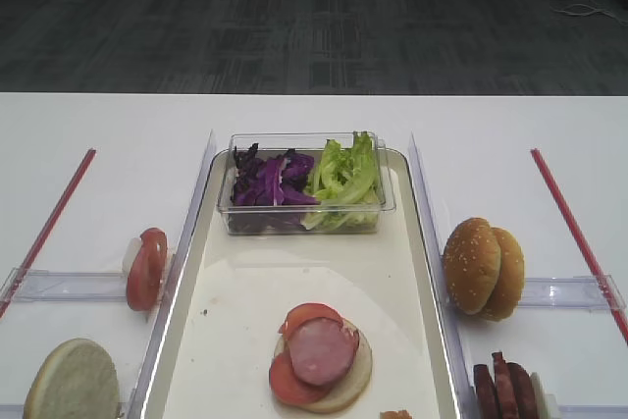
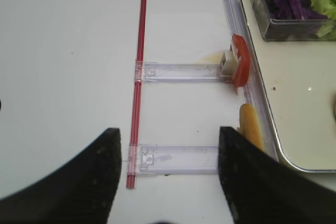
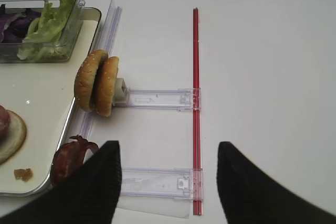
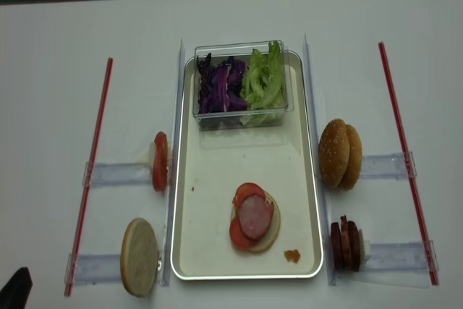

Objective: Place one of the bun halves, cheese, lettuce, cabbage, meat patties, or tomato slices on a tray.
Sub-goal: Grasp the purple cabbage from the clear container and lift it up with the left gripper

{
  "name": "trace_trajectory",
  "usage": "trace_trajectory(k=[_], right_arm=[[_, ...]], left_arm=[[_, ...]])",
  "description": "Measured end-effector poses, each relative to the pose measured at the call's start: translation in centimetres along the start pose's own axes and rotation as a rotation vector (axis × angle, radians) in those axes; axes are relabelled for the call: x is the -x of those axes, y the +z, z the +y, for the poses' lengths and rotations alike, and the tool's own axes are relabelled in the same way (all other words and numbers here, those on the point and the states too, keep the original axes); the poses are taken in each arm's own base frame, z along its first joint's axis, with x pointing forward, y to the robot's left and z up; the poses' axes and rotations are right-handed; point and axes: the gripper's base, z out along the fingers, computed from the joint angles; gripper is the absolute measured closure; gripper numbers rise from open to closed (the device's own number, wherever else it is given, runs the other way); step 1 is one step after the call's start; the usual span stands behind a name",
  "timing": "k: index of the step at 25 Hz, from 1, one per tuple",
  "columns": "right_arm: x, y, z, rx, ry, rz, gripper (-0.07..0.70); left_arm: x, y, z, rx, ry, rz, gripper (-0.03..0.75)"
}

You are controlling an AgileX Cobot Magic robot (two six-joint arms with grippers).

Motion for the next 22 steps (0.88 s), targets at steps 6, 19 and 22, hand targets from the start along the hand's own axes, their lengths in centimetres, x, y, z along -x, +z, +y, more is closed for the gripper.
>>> trace_trajectory(k=[6, 19, 22], right_arm=[[0.0, 0.0, 0.0, 0.000, 0.000, 0.000, 0.215], [0.0, 0.0, 0.0, 0.002, 0.001, 0.000, 0.215], [0.0, 0.0, 0.0, 0.002, 0.001, 0.000, 0.215]], left_arm=[[0.0, 0.0, 0.0, 0.000, 0.002, 0.000, 0.295], [2.1, 2.4, -0.2, -0.034, 0.043, 0.213, 0.295], [3.1, 3.1, -0.4, -0.033, 0.048, 0.270, 0.295]])
